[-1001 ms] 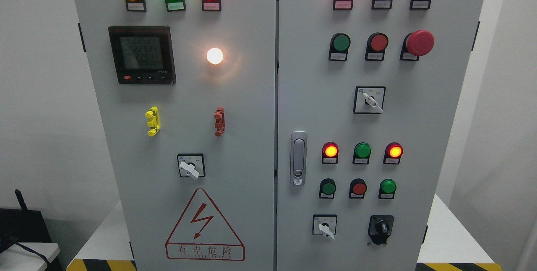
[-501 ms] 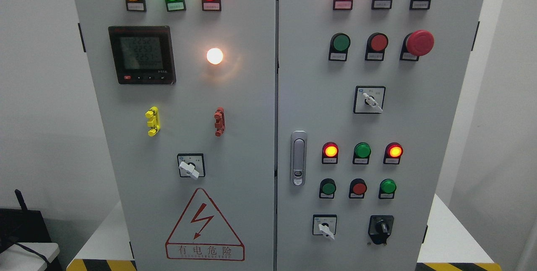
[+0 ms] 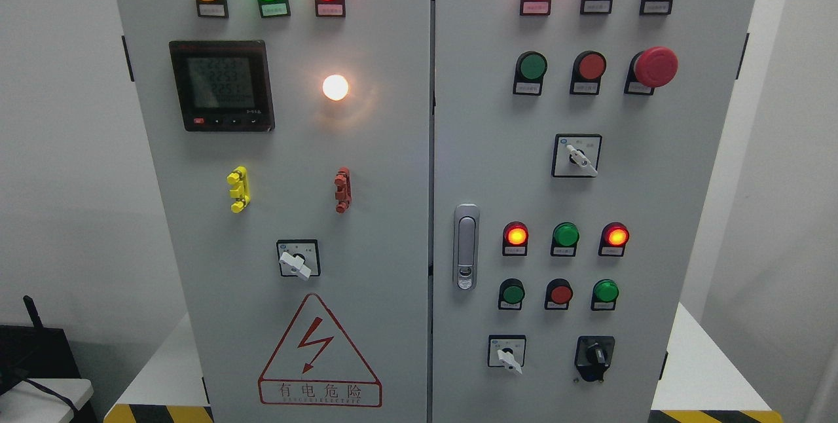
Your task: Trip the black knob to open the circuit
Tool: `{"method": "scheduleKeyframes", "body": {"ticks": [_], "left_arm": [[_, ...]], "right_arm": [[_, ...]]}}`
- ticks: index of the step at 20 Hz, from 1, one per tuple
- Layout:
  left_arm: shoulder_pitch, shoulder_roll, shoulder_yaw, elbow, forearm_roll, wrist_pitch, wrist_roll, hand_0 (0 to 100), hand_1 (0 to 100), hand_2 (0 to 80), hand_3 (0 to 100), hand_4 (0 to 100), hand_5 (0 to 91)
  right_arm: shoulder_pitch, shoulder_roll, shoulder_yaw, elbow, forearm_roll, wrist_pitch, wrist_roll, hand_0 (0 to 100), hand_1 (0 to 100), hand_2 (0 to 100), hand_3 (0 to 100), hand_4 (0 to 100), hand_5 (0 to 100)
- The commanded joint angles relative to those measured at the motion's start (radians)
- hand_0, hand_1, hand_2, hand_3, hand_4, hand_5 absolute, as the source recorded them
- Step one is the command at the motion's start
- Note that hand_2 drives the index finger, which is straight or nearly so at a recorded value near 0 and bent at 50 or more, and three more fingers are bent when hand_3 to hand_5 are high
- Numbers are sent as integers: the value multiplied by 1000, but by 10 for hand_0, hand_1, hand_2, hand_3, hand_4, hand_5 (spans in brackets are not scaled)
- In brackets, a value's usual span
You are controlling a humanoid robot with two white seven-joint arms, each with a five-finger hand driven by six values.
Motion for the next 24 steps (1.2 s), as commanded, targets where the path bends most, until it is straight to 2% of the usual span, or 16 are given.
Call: {"method": "scheduleKeyframes", "body": {"ticks": [1, 5, 8, 14, 22, 24], "left_arm": [[-8, 0, 0, 0, -32, 0, 1, 120, 389, 0, 0, 0, 0], [-8, 0, 0, 0, -34, 0, 1, 120, 389, 0, 0, 0, 0], [-8, 0, 0, 0, -32, 0, 1, 120, 389, 0, 0, 0, 0], [-8, 0, 0, 0, -32, 0, 1, 120, 389, 0, 0, 0, 0], [-8, 0, 0, 0, -32, 0, 1, 120, 389, 0, 0, 0, 0], [-8, 0, 0, 0, -34, 0, 1, 120, 389, 0, 0, 0, 0]], "right_arm": [[-12, 10, -34, -242, 2, -124, 7, 243, 575, 327, 692, 746, 785], [-58, 10, -46, -291, 3, -106, 35, 238, 584, 329, 699, 754, 792], [-120, 10, -54, -311, 3, -36, 41, 233, 592, 328, 702, 757, 800], [-232, 11, -51, -360, 3, 52, 41, 232, 595, 333, 730, 802, 852], [-400, 17, -46, -374, 3, 280, 40, 223, 625, 361, 752, 822, 867], [-428, 21, -44, -374, 13, 319, 38, 197, 652, 369, 762, 823, 867]]}}
